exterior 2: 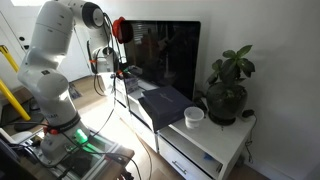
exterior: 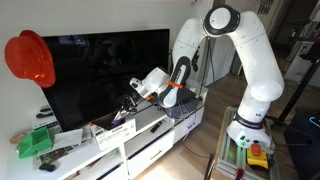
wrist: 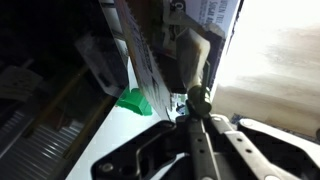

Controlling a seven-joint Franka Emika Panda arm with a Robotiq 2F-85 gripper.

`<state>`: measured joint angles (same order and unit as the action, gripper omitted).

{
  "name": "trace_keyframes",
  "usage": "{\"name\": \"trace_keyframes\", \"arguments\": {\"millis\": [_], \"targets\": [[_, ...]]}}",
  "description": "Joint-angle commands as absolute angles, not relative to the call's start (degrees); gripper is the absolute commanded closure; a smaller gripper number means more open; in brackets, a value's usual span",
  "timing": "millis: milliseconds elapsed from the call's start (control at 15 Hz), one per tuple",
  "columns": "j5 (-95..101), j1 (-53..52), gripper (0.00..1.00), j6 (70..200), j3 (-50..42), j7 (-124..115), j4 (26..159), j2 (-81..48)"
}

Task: Put the snack pack in the box and then move the box to the right a bit

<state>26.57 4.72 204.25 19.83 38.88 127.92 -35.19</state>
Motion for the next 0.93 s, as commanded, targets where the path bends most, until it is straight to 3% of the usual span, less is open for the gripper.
{"name": "trace_keyframes", "arguments": {"millis": [0,600,867], "targets": [[28.4,-0.8,0.68,204.9,14.4,35.6,124.3,-37.3],[29.0,-3.5,0.05,201.7,11.7,30.9,124.6,-35.8],[29.7,4.3,0.00,194.6,20.2,24.6,128.9,-32.8]]}}
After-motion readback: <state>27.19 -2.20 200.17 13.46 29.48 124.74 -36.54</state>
